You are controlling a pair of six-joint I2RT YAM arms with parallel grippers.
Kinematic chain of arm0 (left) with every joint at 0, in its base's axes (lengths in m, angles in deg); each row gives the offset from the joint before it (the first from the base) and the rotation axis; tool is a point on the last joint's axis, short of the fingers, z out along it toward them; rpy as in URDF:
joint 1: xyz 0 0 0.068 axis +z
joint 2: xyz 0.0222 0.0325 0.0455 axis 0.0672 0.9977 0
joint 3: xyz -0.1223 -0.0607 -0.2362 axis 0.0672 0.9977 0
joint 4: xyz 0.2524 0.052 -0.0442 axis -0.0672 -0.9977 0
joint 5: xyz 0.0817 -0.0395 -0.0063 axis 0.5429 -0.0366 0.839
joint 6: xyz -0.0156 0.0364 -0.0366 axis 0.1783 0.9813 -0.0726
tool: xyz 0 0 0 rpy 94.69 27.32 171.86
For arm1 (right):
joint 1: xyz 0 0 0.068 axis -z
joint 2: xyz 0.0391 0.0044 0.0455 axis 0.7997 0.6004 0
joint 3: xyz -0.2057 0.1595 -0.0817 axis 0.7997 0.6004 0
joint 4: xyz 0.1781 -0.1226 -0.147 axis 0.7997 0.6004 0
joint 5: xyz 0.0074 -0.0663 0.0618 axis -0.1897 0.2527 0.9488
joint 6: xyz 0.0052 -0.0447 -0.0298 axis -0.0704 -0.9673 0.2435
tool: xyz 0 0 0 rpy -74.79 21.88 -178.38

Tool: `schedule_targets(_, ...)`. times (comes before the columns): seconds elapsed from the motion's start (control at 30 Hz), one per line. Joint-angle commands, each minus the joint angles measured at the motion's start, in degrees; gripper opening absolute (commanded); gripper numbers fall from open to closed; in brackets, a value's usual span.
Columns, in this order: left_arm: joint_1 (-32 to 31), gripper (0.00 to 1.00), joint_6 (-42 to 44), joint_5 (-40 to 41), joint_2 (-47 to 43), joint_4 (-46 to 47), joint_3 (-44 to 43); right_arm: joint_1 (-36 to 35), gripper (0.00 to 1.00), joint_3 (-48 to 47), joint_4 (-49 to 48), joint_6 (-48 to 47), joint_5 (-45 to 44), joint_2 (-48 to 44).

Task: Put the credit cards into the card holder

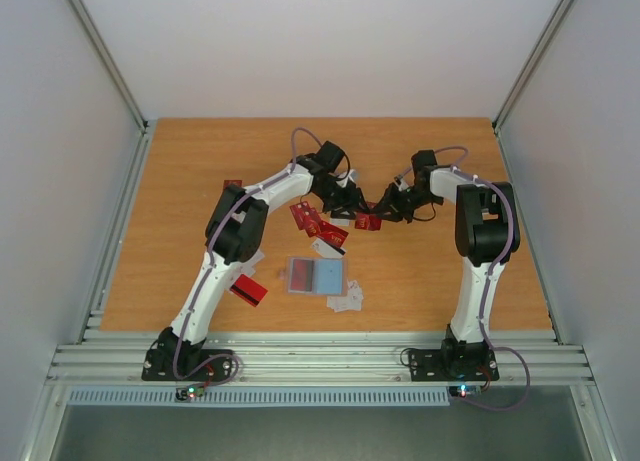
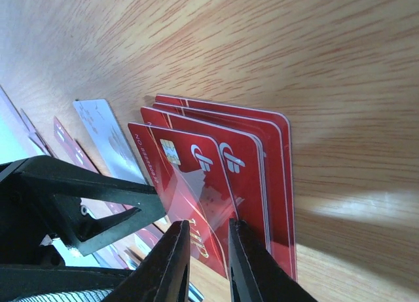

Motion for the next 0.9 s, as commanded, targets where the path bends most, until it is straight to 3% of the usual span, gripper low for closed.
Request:
schedule_targets(0.0,-0.50,0.52,-1.38,-1.61,3.25,1.82,0.33,-0.06,0.18,2.53,-1.63,0.45,-0.56,1.60)
schedule_targets(0.53,-0.48,0.51,-5.07,-5.28,0.46,10.35,3.28,-0.14,0.16,4.42,-2.36,0.75,0.00,1.02)
schedule_targets(0.87,-0.50,0.26,-3.30,-2.11,0.15,8.28,3.81,-0.14,0.16,4.52,-2.02,0.53,0.22,0.59)
